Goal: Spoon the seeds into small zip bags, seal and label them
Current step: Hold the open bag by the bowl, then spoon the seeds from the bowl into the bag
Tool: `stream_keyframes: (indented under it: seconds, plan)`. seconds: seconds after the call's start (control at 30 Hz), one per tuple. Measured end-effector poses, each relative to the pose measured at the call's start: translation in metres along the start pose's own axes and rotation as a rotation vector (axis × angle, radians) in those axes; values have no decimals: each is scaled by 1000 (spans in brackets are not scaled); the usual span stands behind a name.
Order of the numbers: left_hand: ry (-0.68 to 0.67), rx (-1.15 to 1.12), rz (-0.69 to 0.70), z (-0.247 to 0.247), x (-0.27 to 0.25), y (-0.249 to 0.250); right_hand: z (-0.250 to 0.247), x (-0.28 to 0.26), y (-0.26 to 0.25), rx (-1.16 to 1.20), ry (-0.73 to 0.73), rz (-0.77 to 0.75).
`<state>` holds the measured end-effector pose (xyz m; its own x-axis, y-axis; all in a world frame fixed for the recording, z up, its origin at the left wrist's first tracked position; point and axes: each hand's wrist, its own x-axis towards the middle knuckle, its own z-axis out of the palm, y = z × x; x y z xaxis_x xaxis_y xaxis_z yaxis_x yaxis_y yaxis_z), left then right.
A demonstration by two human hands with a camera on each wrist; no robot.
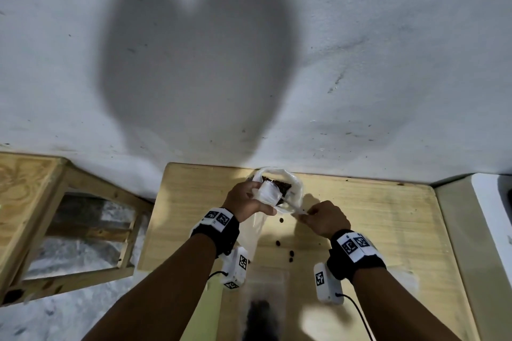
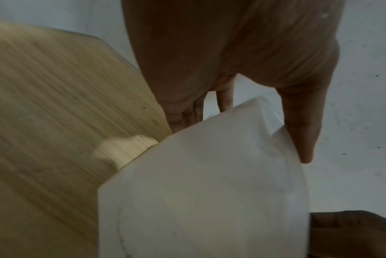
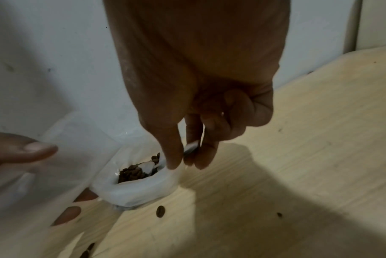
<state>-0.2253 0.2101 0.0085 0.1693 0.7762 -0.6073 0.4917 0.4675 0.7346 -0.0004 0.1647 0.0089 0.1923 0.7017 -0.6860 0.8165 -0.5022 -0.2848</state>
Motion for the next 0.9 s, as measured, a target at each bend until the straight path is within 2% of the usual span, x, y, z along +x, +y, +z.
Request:
stream_keyframes:
  seconds: [0.07,0.17,0.23,0.3,0.4,0.5,0.67,0.9]
  plan:
    - [-17,7,-26,1,3,2,2,2,3,89,101,-32]
    - [-6,-5,-43,1,5,3,7,-1,4,446,365,-158]
    - [-20,-22,-42,1,6,1,9,-6,-1,649,474,-261]
    - [-42,-40,-33,-1,3,0,10,-7,-4,699,545,-300]
    - [-31,-61,-24,-6,1,-4,7,-4,-1,604,676,-244]
    - [-6,-74,-17,-12,0,-7,6,-5,0,529,714,-238]
    - [-16,-43,-34,-13,3,-11,16,-2,-3,679,678,-284]
    - [-5,-48,-36,-13,4,-11,19,-6,-13,776,690,-253]
